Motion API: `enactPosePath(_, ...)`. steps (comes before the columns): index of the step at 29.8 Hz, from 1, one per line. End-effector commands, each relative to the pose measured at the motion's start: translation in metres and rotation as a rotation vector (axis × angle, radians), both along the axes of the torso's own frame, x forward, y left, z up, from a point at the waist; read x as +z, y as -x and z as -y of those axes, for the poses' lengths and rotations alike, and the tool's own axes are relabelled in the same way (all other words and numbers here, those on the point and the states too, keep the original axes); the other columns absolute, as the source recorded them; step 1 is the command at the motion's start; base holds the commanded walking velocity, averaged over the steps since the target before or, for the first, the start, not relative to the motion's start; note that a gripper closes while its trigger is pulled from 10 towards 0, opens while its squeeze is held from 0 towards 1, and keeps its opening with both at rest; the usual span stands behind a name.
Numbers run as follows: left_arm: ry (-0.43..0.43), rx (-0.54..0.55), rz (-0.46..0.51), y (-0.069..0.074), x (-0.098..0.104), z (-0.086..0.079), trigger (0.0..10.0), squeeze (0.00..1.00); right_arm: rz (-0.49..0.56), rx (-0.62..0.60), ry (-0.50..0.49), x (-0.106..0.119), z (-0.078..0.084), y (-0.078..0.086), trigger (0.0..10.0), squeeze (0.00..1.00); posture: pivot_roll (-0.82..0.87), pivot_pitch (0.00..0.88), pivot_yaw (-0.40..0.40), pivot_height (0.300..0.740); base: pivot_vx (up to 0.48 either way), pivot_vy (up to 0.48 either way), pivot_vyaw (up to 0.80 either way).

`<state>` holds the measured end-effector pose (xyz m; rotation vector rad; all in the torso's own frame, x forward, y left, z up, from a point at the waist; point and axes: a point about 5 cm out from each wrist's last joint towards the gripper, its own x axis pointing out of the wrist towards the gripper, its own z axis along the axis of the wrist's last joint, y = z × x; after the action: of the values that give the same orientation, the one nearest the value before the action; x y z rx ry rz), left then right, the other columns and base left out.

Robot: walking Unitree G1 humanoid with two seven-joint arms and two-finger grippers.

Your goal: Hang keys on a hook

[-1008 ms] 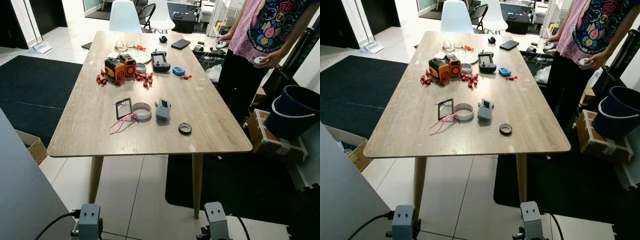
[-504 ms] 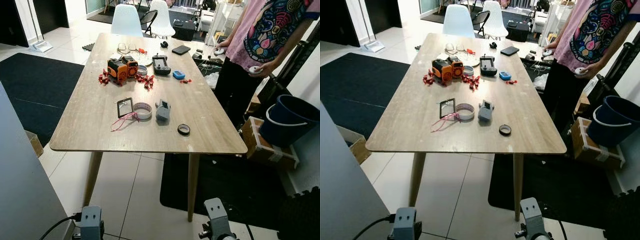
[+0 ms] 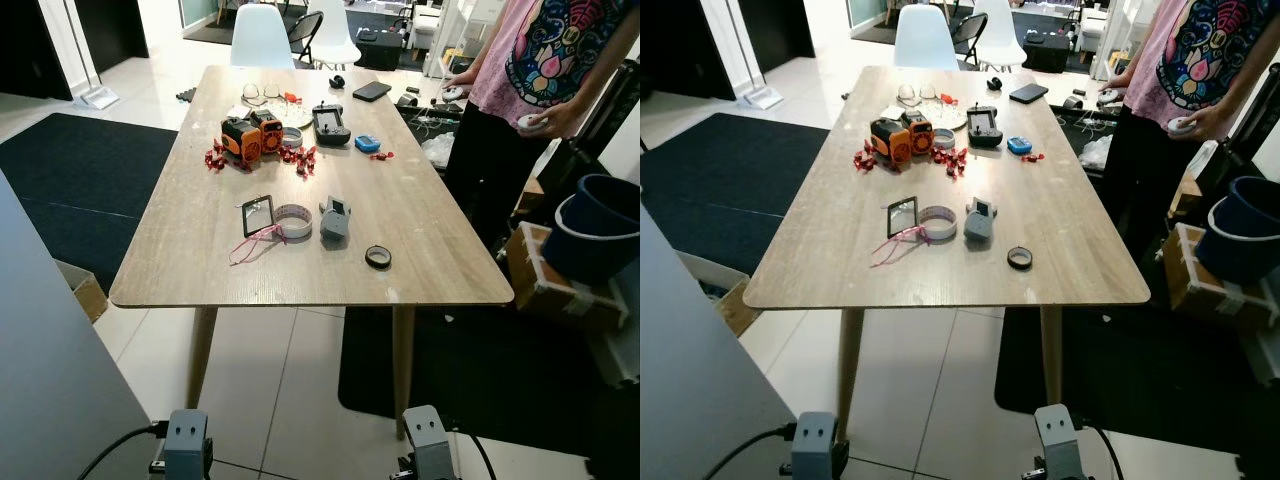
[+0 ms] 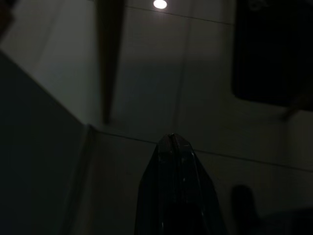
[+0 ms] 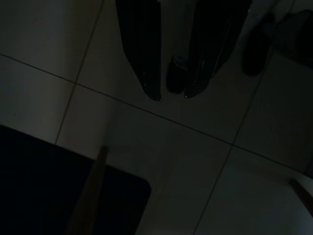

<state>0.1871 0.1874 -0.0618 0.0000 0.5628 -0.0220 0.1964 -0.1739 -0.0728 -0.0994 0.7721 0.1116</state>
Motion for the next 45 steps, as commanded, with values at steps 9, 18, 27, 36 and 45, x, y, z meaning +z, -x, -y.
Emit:
enactPosePath(9,0.003,-0.042,-0.012,0.001,-0.001,0.0,10.0,0.0,-0.006,-0.032,0.0,-0.002,0.002,0.004,10.0,0.0,0.05,0.047,-0.011,0.74,0.0,0.0,0.0)
enactPosePath(18,0.026,-0.036,-0.012,0.0,-0.001,0.005,10.0,0.0,-0.008,-0.028,0.005,-0.002,0.003,0.005,10.0,0.0,0.05,0.046,-0.015,0.74,0.0,-0.32,0.0)
enactPosePath(27,0.025,-0.024,-0.011,0.002,-0.001,0.004,10.0,0.0,-0.009,-0.02,0.013,-0.002,0.006,0.006,10.0,0.0,0.05,0.048,-0.023,0.74,0.0,0.0,0.0)
enactPosePath(36,0.012,-0.03,-0.01,0.003,-0.002,0.004,10.0,0.0,-0.006,-0.011,0.011,-0.001,0.004,0.003,10.0,0.0,0.06,0.057,-0.034,0.74,0.0,0.0,0.0)
enactPosePath(45,0.028,0.016,-0.022,0.007,-0.004,0.003,10.0,0.0,-0.006,0.002,0.01,-0.001,0.003,0.002,10.0,0.0,0.07,0.061,-0.046,0.74,0.0,-0.267,0.0)
